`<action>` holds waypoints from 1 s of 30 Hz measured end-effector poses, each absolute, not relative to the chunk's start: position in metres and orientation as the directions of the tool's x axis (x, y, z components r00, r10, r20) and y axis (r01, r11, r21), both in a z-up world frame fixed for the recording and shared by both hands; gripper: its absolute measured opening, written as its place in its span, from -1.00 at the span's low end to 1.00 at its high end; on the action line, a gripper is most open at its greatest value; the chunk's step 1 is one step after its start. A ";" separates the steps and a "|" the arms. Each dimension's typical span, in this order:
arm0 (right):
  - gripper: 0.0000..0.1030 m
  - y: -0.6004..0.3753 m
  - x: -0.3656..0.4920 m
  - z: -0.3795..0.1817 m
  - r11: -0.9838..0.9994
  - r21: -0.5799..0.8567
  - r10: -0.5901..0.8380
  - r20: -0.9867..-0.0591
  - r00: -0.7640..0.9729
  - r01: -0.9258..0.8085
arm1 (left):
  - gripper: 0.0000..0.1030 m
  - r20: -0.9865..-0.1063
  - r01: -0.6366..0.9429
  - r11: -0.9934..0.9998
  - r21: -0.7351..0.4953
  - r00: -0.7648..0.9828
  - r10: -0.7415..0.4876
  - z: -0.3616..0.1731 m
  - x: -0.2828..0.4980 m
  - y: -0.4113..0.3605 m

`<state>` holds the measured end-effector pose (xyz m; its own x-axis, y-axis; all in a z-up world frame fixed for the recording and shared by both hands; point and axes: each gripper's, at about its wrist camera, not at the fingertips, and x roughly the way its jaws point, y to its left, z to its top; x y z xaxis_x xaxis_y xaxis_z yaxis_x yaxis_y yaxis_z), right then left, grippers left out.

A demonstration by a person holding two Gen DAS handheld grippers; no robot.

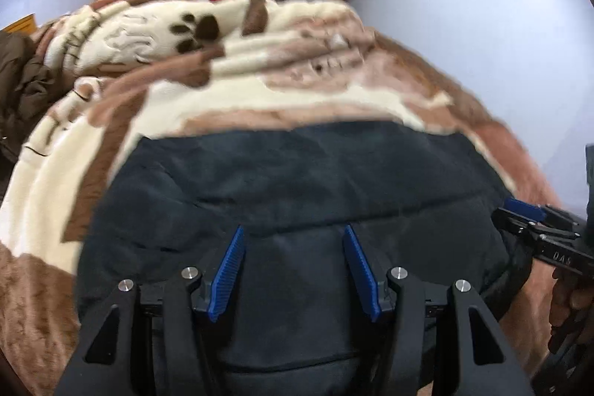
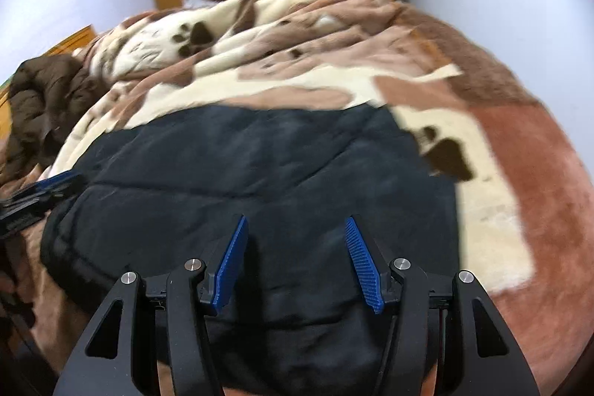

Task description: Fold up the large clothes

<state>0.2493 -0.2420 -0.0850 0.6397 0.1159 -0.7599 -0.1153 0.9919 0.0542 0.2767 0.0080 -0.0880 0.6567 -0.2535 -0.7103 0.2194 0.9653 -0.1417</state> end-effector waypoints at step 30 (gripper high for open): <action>0.10 -0.231 0.336 -0.114 0.994 0.061 0.104 -0.822 0.560 -0.095 | 0.15 -0.791 0.196 0.980 -0.047 0.592 -0.156 -0.115 0.358 -0.037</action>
<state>0.3359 -0.2308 -0.1143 0.5605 0.1039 -0.8216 -0.0954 0.9936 0.0606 0.3583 -0.0366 -0.1154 0.5921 -0.1559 -0.7907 0.1956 0.9796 -0.0467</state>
